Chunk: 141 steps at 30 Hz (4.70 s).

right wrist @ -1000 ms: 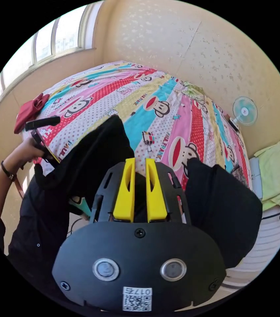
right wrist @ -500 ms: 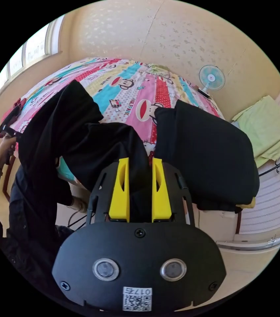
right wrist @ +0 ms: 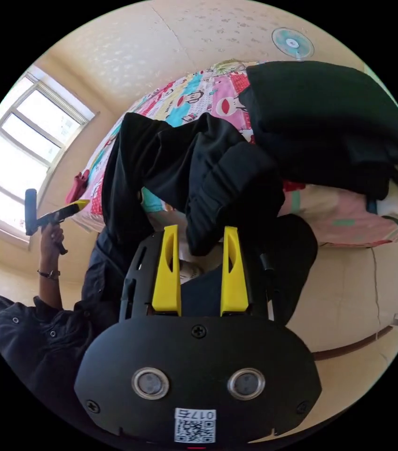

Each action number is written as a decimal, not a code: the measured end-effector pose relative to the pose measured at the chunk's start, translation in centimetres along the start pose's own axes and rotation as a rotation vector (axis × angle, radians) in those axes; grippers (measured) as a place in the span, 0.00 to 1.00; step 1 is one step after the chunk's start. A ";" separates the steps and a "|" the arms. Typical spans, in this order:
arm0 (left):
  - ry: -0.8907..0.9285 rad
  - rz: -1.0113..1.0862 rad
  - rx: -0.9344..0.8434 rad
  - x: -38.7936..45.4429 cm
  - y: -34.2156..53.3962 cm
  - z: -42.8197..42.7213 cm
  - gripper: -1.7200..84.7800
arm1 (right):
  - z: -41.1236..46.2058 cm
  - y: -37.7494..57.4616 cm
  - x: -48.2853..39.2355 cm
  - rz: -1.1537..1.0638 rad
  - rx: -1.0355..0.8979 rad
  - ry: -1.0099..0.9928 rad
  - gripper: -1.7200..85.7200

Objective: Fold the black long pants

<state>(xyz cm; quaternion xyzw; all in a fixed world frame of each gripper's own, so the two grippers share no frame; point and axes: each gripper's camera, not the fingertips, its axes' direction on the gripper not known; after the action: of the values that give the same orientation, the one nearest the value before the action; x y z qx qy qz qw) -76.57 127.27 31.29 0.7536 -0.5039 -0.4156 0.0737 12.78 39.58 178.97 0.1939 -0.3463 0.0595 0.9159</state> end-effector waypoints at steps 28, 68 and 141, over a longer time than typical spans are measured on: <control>0.043 0.506 0.336 29.3 -0.5 10.8 0.07 | -17.0 -6.1 5.3 -0.240 0.341 -0.441 0.08; 0.135 0.313 1.289 34.1 5.9 -37.3 0.07 | -28.4 1.3 -11.0 -0.406 1.402 -0.087 0.12; 0.452 -0.231 -0.011 12.4 -15.6 -12.5 0.03 | -9.6 -20.8 5.5 -0.038 0.012 -0.029 0.10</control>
<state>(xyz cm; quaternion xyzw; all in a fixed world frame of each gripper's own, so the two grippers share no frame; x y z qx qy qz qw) -55.11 120.74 24.18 0.8795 -0.3830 -0.2450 0.1406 27.84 24.13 169.42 0.2071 -0.3556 0.0412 0.9105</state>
